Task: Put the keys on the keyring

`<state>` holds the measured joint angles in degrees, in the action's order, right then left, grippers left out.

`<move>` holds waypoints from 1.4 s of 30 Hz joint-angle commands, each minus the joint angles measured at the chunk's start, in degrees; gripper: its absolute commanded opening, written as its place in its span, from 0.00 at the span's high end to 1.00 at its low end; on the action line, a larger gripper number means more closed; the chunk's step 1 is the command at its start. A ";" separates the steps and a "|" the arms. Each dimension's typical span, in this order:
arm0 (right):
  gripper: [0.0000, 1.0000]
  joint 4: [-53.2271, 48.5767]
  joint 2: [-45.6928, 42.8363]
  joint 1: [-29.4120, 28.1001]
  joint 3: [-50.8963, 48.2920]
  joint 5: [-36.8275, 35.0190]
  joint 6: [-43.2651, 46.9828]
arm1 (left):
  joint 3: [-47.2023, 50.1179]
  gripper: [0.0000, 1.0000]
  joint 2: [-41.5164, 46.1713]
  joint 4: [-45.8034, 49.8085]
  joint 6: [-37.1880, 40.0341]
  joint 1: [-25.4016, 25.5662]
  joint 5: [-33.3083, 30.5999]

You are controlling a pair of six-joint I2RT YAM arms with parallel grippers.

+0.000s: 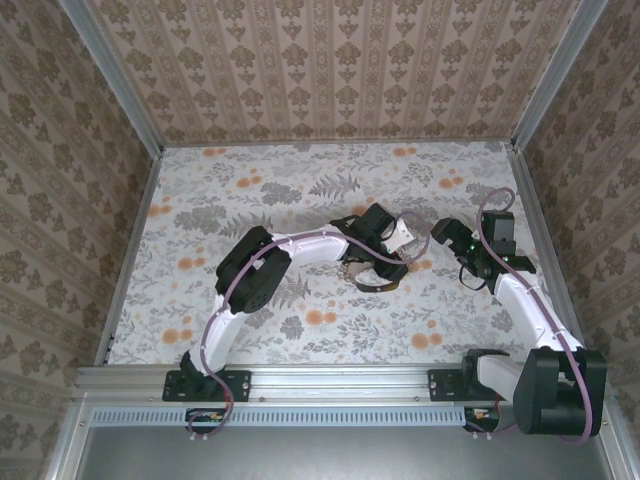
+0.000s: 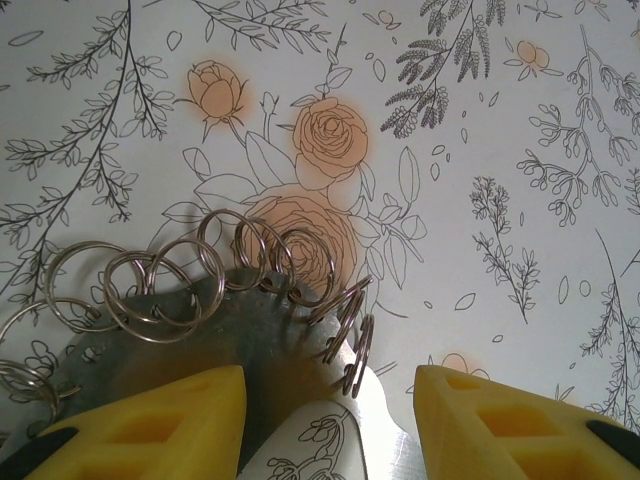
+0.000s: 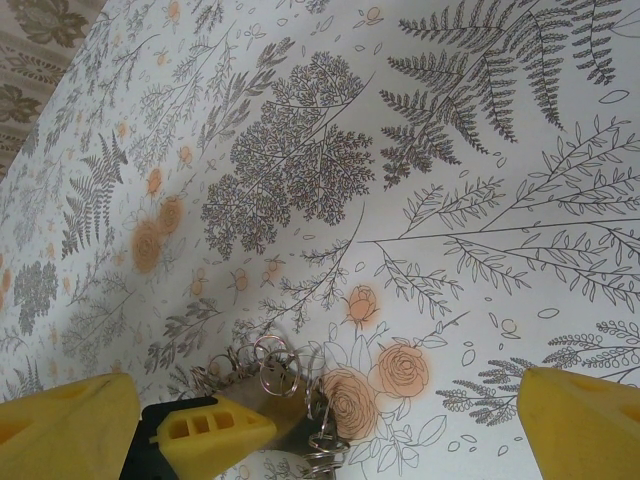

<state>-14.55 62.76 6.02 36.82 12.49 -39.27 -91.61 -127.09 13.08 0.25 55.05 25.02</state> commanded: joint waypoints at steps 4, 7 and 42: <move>0.02 -0.04 0.69 0.31 1.07 0.89 -0.64 | -1.68 0.52 -1.49 -0.60 1.33 0.46 0.36; 0.02 0.03 0.80 0.31 1.06 0.93 -0.64 | -1.81 0.52 -1.67 -0.69 1.37 0.69 0.30; 0.02 0.24 0.87 0.37 0.54 0.99 -0.65 | -2.77 0.74 -3.34 -1.08 2.20 1.55 1.70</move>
<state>-14.39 63.37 6.13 36.82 12.49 -39.27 -93.17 -129.08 12.40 1.34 55.99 25.34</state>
